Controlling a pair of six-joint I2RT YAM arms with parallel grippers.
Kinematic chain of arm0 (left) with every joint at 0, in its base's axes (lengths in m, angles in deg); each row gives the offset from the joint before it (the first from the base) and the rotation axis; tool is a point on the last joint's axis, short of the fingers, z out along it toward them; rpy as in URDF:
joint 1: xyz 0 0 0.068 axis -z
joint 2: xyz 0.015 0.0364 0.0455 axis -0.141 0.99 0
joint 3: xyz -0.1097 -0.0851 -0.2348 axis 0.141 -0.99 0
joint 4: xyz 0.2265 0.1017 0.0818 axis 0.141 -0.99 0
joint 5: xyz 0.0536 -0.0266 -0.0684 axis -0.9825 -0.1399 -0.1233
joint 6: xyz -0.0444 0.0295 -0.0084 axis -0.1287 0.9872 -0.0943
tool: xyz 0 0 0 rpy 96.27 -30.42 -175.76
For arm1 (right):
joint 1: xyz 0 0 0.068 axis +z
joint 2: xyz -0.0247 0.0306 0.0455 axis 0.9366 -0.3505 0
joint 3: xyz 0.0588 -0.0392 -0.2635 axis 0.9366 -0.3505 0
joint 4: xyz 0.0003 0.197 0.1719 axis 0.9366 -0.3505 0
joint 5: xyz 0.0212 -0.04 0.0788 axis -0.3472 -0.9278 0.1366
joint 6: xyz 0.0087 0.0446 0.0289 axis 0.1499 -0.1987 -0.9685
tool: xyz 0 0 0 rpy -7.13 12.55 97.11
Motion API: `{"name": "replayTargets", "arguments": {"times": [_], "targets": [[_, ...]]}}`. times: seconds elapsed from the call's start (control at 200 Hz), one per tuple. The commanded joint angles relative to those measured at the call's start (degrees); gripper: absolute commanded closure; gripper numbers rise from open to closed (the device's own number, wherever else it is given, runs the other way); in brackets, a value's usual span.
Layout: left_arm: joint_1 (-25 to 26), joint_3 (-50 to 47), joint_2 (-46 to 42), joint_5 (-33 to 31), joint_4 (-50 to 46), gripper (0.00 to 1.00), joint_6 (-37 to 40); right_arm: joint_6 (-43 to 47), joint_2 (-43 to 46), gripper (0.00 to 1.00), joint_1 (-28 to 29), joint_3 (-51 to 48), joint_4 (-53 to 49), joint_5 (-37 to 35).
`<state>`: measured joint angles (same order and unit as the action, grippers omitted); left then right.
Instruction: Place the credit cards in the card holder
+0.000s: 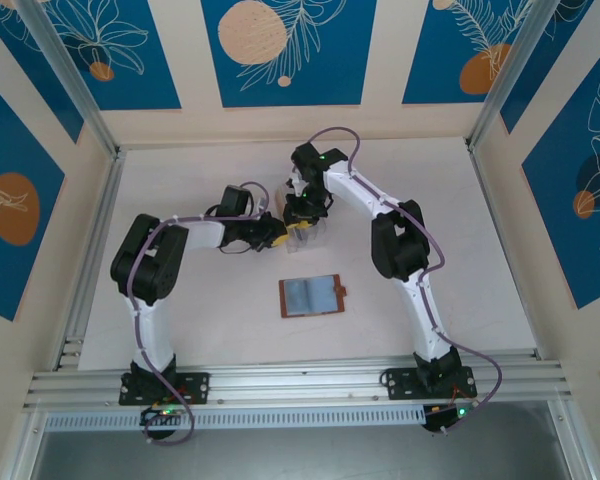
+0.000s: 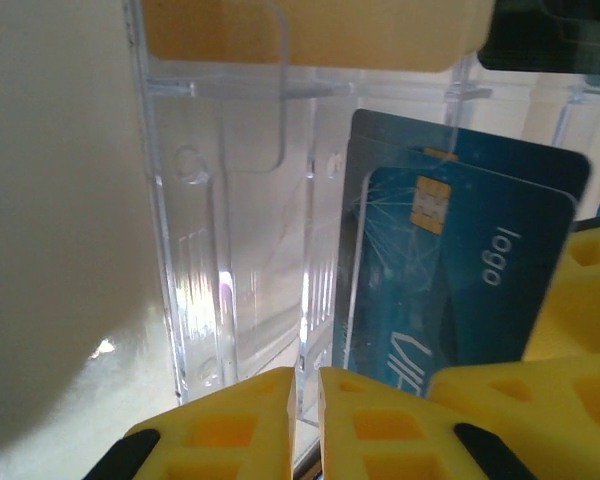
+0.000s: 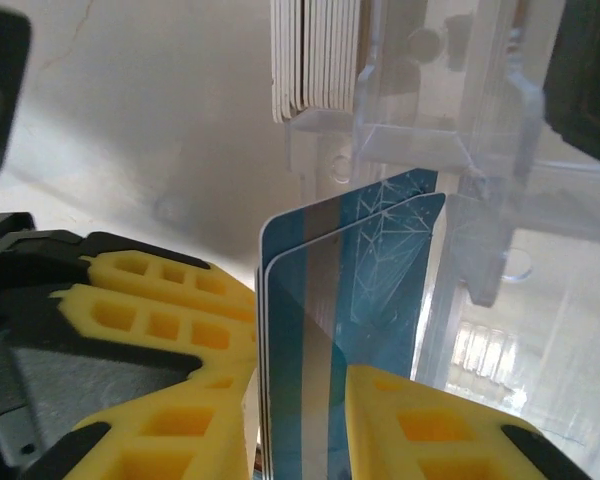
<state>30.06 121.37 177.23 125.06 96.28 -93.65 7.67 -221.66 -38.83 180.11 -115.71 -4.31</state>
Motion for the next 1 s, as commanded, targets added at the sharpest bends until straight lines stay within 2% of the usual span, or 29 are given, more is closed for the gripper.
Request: {"name": "replayTargets", "arguments": {"times": [0.0, 0.465, 0.88, 0.995], "targets": [[-0.7, 1.1, 0.6, 1.7, 2.0, 0.87, -1.0, -0.9, -1.3, 0.71, 0.6, 1.1, -1.1, 3.8], [-0.3, 2.0, 1.2, 2.3, 1.9, 0.87, -0.6, -2.1, 2.2, 0.78, -0.1, -0.6, 1.0, 7.7], [0.9, 5.3, 2.4, 1.9, -1.7, 0.86, 1.8, -2.6, 4.1, 0.77, -0.9, -2.6, 1.8, 9.1], [1.2, 6.4, 3.0, 1.7, -2.6, 0.86, 2.2, -2.5, 4.7, 0.80, -1.3, -3.3, 1.9, 9.5]]}}
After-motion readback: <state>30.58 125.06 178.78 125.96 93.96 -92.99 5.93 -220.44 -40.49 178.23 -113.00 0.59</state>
